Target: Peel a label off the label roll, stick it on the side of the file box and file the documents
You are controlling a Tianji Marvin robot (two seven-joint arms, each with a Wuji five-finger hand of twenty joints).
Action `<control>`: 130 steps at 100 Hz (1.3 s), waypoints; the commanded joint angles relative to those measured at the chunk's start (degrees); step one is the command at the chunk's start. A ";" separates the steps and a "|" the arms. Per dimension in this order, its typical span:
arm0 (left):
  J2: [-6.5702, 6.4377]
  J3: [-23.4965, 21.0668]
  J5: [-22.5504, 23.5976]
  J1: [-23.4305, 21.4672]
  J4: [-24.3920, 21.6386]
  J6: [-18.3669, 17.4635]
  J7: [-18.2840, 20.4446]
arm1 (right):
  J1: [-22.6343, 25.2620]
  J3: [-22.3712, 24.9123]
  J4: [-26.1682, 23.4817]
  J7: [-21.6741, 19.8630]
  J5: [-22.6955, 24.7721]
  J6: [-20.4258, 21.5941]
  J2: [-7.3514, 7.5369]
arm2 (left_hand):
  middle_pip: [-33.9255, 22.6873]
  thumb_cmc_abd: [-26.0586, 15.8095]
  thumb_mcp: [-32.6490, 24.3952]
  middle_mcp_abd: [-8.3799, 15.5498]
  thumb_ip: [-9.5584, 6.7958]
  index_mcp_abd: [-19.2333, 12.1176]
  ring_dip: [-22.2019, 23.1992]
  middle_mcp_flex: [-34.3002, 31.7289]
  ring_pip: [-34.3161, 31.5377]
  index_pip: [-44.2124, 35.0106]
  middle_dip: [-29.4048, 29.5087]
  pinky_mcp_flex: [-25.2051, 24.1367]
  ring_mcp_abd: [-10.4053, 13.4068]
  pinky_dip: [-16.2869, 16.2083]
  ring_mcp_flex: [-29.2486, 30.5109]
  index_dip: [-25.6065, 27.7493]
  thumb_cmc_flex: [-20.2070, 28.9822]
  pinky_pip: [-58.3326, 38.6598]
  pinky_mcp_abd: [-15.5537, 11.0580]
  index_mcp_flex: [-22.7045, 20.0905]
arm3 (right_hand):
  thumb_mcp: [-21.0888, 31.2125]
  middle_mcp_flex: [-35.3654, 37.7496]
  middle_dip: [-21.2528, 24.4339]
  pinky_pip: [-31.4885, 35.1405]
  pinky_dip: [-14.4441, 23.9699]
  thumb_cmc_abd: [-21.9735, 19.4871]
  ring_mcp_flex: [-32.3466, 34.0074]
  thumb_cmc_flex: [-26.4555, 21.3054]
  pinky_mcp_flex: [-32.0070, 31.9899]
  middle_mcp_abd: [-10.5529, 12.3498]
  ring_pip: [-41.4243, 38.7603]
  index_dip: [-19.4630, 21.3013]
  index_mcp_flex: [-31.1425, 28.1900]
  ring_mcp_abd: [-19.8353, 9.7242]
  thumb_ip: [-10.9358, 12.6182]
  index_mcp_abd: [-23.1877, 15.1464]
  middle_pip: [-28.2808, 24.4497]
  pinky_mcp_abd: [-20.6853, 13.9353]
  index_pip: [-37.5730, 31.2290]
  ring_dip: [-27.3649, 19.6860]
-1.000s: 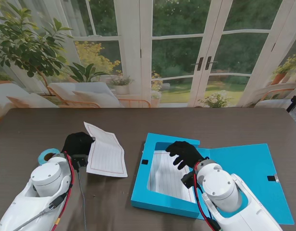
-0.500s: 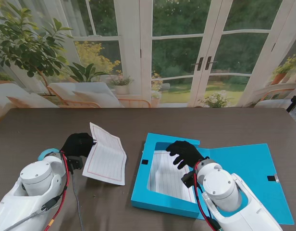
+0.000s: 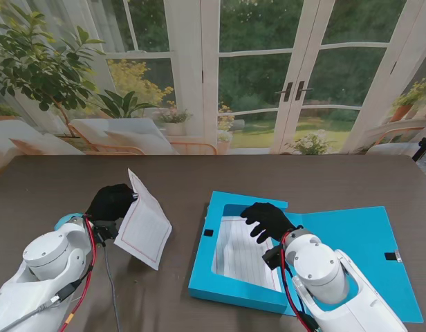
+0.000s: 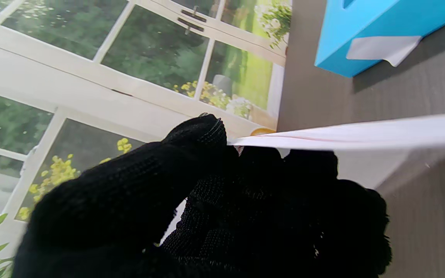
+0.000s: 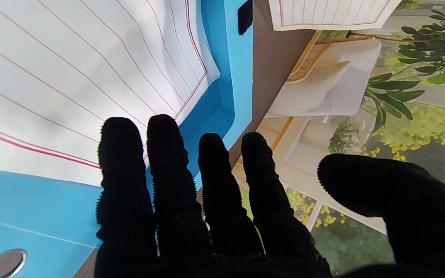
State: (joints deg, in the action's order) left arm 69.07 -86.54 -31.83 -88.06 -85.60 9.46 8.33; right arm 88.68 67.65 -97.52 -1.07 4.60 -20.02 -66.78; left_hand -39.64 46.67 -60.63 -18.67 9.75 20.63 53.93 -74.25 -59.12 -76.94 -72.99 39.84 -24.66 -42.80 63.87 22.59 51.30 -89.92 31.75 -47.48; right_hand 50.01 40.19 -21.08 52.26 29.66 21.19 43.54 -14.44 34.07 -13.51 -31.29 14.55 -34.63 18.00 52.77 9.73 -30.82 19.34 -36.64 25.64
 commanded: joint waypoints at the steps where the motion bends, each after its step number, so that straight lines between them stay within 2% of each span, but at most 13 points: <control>1: 0.35 0.17 -0.76 -0.07 -0.74 -0.79 1.52 | 0.30 -0.24 -0.53 -0.77 0.20 -0.15 -0.20 | -1.49 1.17 -6.08 0.98 -4.72 1.66 1.30 -2.93 -3.87 -4.22 -0.99 0.48 -0.99 -0.19 2.33 1.51 4.19 0.42 0.33 -0.08 | -0.99 -0.60 0.60 -1.06 1.09 -1.51 -1.69 -0.87 -24.17 -0.76 0.01 -0.44 -1.02 0.56 1.94 -0.07 0.58 0.39 0.64 -0.07; 62: 0.37 3.07 -7.49 -0.33 -6.79 -4.31 2.86 | -0.16 -1.01 -0.91 -0.24 0.19 -0.52 -0.39 | -1.36 0.56 -5.17 0.69 -4.76 1.77 1.40 -2.50 -3.63 -3.91 -1.24 -0.06 -1.27 -0.47 1.95 1.49 4.51 0.82 0.35 0.18 | -1.04 -0.58 0.58 -1.11 1.25 -1.45 -1.75 -0.79 -24.11 -0.68 0.07 -0.38 -0.78 0.48 1.93 -0.17 0.54 0.41 0.54 -0.10; 67: 0.48 4.60 -7.70 -2.17 -13.59 -3.06 -0.85 | -0.14 -0.94 -0.91 -0.36 0.12 -0.34 -0.35 | -1.35 0.53 -5.12 0.67 -4.75 1.77 1.41 -2.48 -3.62 -3.89 -1.26 -0.13 -1.28 -0.51 1.94 1.49 4.51 0.84 0.39 0.21 | -1.13 -0.65 0.59 -1.26 1.21 -1.52 -1.83 -0.65 -24.30 -0.62 0.12 -0.40 -0.48 0.41 1.88 -0.31 0.57 0.43 0.61 -0.11; 73: 0.52 5.66 -7.78 -2.77 -15.89 -2.25 -2.33 | -0.11 -0.88 -0.92 -0.46 0.11 -0.21 -0.32 | -1.33 0.42 -5.07 0.66 -4.74 1.78 1.42 -2.45 -3.60 -3.86 -1.27 -0.17 -1.27 -0.54 1.88 1.49 4.54 0.85 0.41 0.25 | -1.34 -0.84 0.62 -1.38 1.19 -1.83 -2.03 -0.33 -24.39 -0.58 0.23 -0.39 -0.36 0.44 1.71 -0.36 0.65 0.45 0.58 -0.14; 94: 0.60 6.69 -6.14 -2.48 -16.44 -0.81 -3.80 | 0.17 -0.63 -1.06 -0.10 -0.05 -0.12 -0.41 | -1.18 0.12 -4.68 0.89 -4.58 1.48 1.45 -2.15 -3.51 -3.93 -1.31 -0.43 -1.02 -0.72 1.60 1.64 4.23 0.92 0.20 0.63 | -1.22 -0.82 0.59 -1.54 1.22 -1.81 -2.09 -0.35 -24.37 -0.62 0.22 -0.36 -0.28 0.50 1.57 -0.28 0.63 0.56 0.40 -0.09; 100: 0.76 6.51 -5.03 -2.63 -16.04 0.51 -4.92 | 0.29 -0.49 -1.12 -0.09 -0.12 -0.05 -0.40 | -0.66 -0.25 -4.29 0.23 -4.46 1.83 1.39 -2.02 -3.16 -3.68 -0.95 -1.06 -2.15 -1.05 1.14 1.59 4.45 0.75 0.68 0.68 | -1.19 -0.79 0.59 -1.55 1.24 -1.74 -2.03 -0.37 -24.36 -0.63 0.19 -0.38 -0.26 0.53 1.56 -0.26 0.61 0.56 0.39 -0.08; 103: 0.80 6.23 -4.04 -2.76 -15.99 1.93 -5.47 | 0.32 -0.43 -1.11 -0.13 -0.09 -0.01 -0.38 | 0.03 -1.06 -3.16 -0.78 -4.37 2.59 1.45 -1.43 -2.74 -3.01 -0.74 -2.35 -3.70 -1.59 0.13 1.44 5.05 0.62 1.34 1.05 | -1.20 -0.77 0.59 -1.56 1.25 -1.77 -2.03 -0.33 -24.36 -0.63 0.19 -0.38 -0.28 0.50 1.54 -0.28 0.62 0.56 0.38 -0.07; 111: 0.43 5.20 1.37 -2.89 -15.46 5.86 -5.18 | 0.36 -0.27 -1.09 -0.37 -0.01 -0.03 -0.31 | 1.89 -5.41 3.35 -2.22 -3.99 3.55 2.26 1.99 -1.83 -1.34 -1.94 -6.22 -5.77 -3.64 -4.38 2.32 6.12 2.65 1.15 4.12 | -1.17 -0.78 0.59 -1.57 1.27 -1.73 -2.02 -0.36 -24.36 -0.62 0.20 -0.40 -0.22 0.53 1.52 -0.22 0.64 0.56 0.40 -0.07; 118: 0.19 4.53 6.64 -2.73 -15.13 8.95 -5.67 | 0.35 -0.20 -1.04 -0.53 0.03 -0.09 -0.26 | 4.71 -9.84 13.71 -3.83 -2.64 2.76 0.47 7.53 1.53 4.70 0.47 -9.92 -7.83 -6.10 -9.18 2.28 4.48 5.56 1.01 8.56 | -1.17 -0.80 0.59 -1.59 1.30 -1.76 -2.05 -0.33 -24.36 -0.56 0.22 -0.42 -0.25 0.55 1.50 -0.27 0.64 0.56 0.38 -0.07; 120: 0.04 4.21 7.83 -2.65 -14.97 9.83 -5.42 | 0.34 -0.20 -1.02 -0.57 0.04 -0.12 -0.26 | 5.23 -10.99 16.91 -4.64 -2.68 2.61 -0.29 9.76 2.88 8.81 3.81 -11.43 -8.47 -7.09 -11.00 1.57 3.59 6.95 0.91 9.34 | -1.16 -0.78 0.58 -1.62 1.29 -1.74 -1.99 -0.35 -24.40 -0.63 0.20 -0.42 -0.21 0.50 1.51 -0.29 0.63 0.59 0.39 -0.06; 122: -0.13 3.87 8.98 -2.57 -14.85 10.79 -5.06 | 0.32 -0.20 -1.00 -0.60 0.05 -0.16 -0.25 | 5.87 -12.79 19.93 -5.93 -3.00 2.83 -1.10 12.52 4.73 17.21 10.03 -13.73 -9.66 -8.07 -13.22 -0.23 2.60 8.76 1.02 8.78 | -1.16 -0.80 0.58 -1.64 1.30 -1.75 -2.02 -0.34 -24.41 -0.64 0.21 -0.43 -0.22 0.48 1.50 -0.25 0.64 0.61 0.38 -0.06; 127: -0.72 3.13 12.75 -2.27 -14.46 12.77 -3.46 | 0.28 -0.24 -0.96 -0.68 0.03 -0.26 -0.24 | 8.62 -16.31 19.33 -6.75 -3.31 1.19 -3.18 17.26 8.04 34.26 15.11 -17.32 -9.83 -8.92 -17.26 -2.90 -2.35 10.90 -0.43 6.47 | -1.13 -0.81 0.58 -1.66 1.31 -1.74 -2.04 -0.38 -24.41 -0.68 0.20 -0.44 -0.20 0.52 1.51 -0.19 0.64 0.62 0.39 -0.06; 130: -1.03 2.91 15.31 -2.05 -14.20 13.94 -2.89 | 0.27 -0.27 -0.93 -0.70 0.02 -0.30 -0.24 | 9.67 -18.15 18.35 -6.86 -4.76 0.12 -3.98 18.78 8.98 41.25 16.27 -18.47 -9.62 -8.96 -18.61 -4.45 -5.32 11.46 -1.05 5.42 | -1.13 -0.79 0.58 -1.67 1.31 -1.73 -2.05 -0.38 -24.40 -0.62 0.20 -0.44 -0.20 0.58 1.51 -0.22 0.63 0.62 0.39 -0.05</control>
State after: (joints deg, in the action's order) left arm 69.35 -82.68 -17.38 -90.40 -101.00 22.51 3.48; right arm 88.66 67.52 -98.22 -0.78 4.63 -20.26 -66.89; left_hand -31.97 31.52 -43.23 -24.44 7.71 23.12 51.66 -58.38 -51.75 -46.92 -59.91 24.26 -31.23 -50.65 47.92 20.44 50.85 -80.96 33.37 -40.07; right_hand 50.01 40.16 -21.08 51.61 29.70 21.19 42.58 -14.44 34.06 -13.52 -31.26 14.55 -34.63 18.03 52.77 9.74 -30.81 19.35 -36.64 25.64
